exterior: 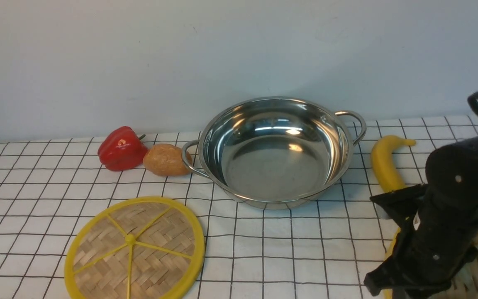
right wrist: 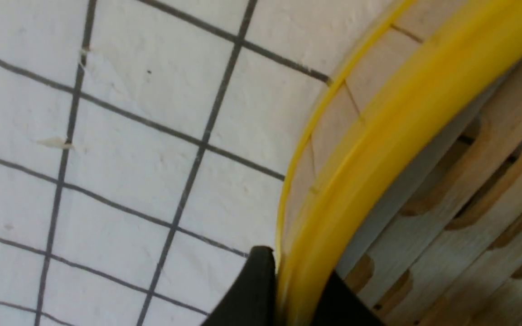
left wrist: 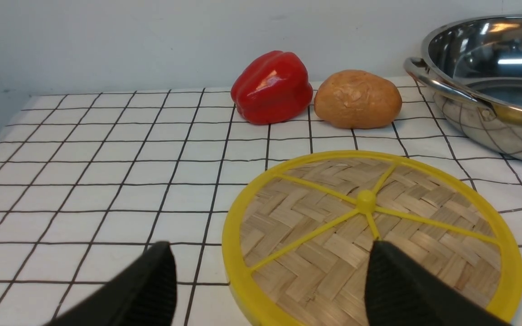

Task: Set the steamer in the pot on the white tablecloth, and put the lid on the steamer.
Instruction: 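Reach for and grasp the rim of the bamboo steamer holding the buns with the right gripper, then place the bamboo steamer basket of food into the steel pot with the right gripper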

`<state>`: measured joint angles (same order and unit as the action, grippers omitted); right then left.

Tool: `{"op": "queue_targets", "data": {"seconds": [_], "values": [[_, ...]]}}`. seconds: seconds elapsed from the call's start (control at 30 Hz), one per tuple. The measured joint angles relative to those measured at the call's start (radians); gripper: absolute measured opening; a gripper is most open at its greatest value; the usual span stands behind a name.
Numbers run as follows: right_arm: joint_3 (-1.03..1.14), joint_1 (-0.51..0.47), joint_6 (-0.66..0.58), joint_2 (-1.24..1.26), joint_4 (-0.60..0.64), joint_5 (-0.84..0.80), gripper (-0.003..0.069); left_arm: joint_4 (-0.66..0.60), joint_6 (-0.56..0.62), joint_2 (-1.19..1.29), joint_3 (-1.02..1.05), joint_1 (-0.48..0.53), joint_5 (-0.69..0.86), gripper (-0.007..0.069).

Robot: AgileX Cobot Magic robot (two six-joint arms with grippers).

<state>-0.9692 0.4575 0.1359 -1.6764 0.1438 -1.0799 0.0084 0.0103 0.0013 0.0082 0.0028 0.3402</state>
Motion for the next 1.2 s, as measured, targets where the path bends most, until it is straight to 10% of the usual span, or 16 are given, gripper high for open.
{"op": "queue_targets", "data": {"seconds": [1.2], "values": [[-0.606, 0.001, -0.204, -0.05, -0.099, -0.166, 0.006, 0.0, 0.0, -0.001, 0.0, 0.0, 0.0, 0.0515]]}}
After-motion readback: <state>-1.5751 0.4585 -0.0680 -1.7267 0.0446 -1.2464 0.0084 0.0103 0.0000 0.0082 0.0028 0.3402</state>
